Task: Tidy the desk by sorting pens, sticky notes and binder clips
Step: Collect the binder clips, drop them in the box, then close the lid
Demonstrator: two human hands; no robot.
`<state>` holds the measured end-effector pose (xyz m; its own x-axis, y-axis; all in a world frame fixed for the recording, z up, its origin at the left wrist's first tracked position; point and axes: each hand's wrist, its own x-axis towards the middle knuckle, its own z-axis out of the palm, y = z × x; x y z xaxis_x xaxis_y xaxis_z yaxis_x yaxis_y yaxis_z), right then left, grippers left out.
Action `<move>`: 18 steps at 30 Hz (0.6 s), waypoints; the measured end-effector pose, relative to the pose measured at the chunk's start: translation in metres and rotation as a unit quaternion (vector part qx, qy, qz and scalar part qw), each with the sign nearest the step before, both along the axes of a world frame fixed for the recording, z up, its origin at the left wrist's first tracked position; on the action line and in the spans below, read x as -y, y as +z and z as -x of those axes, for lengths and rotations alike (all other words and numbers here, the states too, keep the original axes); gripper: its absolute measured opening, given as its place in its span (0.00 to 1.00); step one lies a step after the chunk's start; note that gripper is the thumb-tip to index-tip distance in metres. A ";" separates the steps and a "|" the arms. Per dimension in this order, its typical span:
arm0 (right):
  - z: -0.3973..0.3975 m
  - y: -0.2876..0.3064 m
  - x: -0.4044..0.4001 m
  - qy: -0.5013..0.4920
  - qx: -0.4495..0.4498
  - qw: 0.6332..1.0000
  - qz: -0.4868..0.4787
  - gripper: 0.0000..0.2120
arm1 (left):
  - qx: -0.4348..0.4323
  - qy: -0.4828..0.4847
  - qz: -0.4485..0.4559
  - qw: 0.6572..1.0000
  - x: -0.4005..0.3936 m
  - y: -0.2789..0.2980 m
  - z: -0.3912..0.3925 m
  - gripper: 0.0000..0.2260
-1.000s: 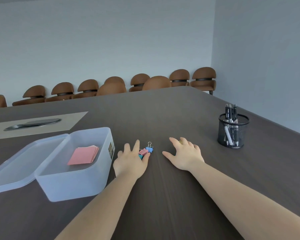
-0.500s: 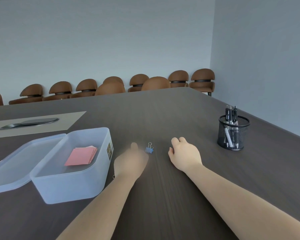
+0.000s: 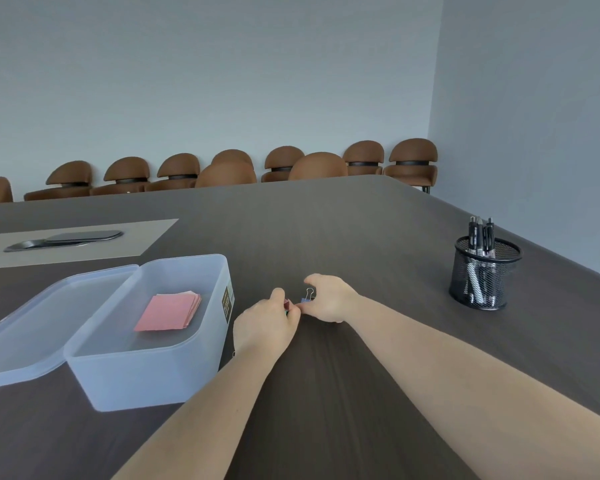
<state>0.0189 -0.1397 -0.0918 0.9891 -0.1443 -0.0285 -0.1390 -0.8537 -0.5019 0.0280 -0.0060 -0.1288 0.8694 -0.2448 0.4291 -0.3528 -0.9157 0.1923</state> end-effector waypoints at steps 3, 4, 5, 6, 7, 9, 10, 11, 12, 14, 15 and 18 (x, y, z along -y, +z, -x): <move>-0.002 -0.002 -0.005 0.000 -0.006 0.999 0.044 0.17 | 0.001 -0.003 0.003 1.000 -0.001 -0.001 -0.001 0.12; -0.001 -0.004 -0.004 -0.003 0.005 0.999 0.047 0.15 | -0.002 -0.003 0.003 1.000 -0.001 0.000 0.000 0.12; 0.000 -0.005 -0.004 -0.006 0.016 0.999 0.047 0.13 | -0.006 -0.004 0.000 1.000 -0.001 0.000 0.000 0.12; 0.003 -0.006 -0.003 -0.011 0.027 0.999 0.046 0.11 | -0.012 -0.006 -0.003 1.000 -0.001 0.001 0.000 0.12; 0.005 -0.008 -0.002 -0.015 0.038 0.998 0.044 0.09 | -0.021 -0.009 -0.007 1.000 0.000 0.002 0.001 0.12; 0.011 -0.010 0.000 -0.025 0.059 0.997 0.037 0.07 | -0.048 -0.018 -0.002 0.999 0.002 0.008 0.004 0.12; 0.013 -0.011 0.002 -0.031 0.069 0.997 0.032 0.08 | -0.062 -0.022 0.011 0.998 0.004 0.013 0.006 0.13; 0.014 -0.011 0.003 -0.037 0.079 0.996 0.026 0.08 | -0.073 -0.024 0.029 0.997 0.006 0.019 0.008 0.13; 0.015 -0.010 0.004 -0.043 0.089 0.995 0.017 0.09 | -0.083 -0.027 0.053 0.995 0.008 0.027 0.011 0.13; 0.016 -0.002 0.003 -0.059 0.108 0.992 -0.017 0.10 | -0.106 -0.042 0.120 0.986 0.012 0.046 0.015 0.13; 0.016 0.005 0.001 -0.068 0.116 0.990 -0.045 0.10 | -0.117 -0.054 0.159 0.979 0.014 0.058 0.015 0.12; 0.017 0.035 -0.014 -0.071 0.128 0.981 -0.130 0.10 | -0.109 -0.075 0.252 0.959 0.010 0.095 0.013 0.10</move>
